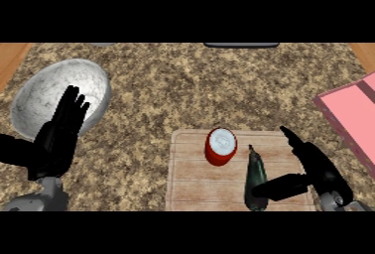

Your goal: Pick the eggplant from the cutting board and place it in the cardboard box

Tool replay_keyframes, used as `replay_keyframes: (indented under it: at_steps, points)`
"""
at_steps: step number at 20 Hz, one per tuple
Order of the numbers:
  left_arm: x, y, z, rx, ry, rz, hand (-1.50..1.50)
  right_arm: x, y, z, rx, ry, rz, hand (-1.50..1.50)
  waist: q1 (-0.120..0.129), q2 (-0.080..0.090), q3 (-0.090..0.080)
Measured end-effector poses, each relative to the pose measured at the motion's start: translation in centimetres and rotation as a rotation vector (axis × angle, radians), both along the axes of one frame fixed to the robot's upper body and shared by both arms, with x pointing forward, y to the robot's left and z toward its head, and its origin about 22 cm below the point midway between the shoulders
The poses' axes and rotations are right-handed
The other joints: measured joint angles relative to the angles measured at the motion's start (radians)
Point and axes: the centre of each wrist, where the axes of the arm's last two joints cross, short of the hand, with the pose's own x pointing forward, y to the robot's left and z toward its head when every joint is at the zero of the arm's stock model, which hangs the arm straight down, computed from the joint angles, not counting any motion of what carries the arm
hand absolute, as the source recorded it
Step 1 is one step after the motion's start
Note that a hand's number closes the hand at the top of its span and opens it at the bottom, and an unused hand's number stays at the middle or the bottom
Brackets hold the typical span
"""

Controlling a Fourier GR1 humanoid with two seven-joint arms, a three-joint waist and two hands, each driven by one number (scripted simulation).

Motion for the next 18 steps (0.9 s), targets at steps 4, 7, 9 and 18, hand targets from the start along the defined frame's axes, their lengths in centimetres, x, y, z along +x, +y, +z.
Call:
replay_keyframes:
  at_steps: [4, 7, 9, 18]
  points:
    - [0.4, 0.5, 0.2, -0.002, 0.006, 0.0, 0.0, 0.1, 0.0, -1.1, 0.002, 0.019, -0.006, -1.5, -0.001, 0.0, 0.0]
    - [0.2, 0.1, 0.2, 0.0, 0.009, 0.0, 0.0, 0.4, -0.1, -1.6, 0.013, 0.032, -0.007, -1.5, -0.001, 0.0, 0.0]
    - [-0.1, 0.3, -0.2, 0.002, 0.005, 0.002, 0.0, 0.3, 0.1, -2.3, 0.014, 0.045, -0.008, -1.5, -0.001, 0.0, 0.0]
    - [0.8, 0.3, 0.0, 0.001, 0.004, 0.005, 0.0, -0.4, 0.9, -2.7, 0.023, 0.057, 0.004, -1.5, -0.002, 0.0, 0.0]
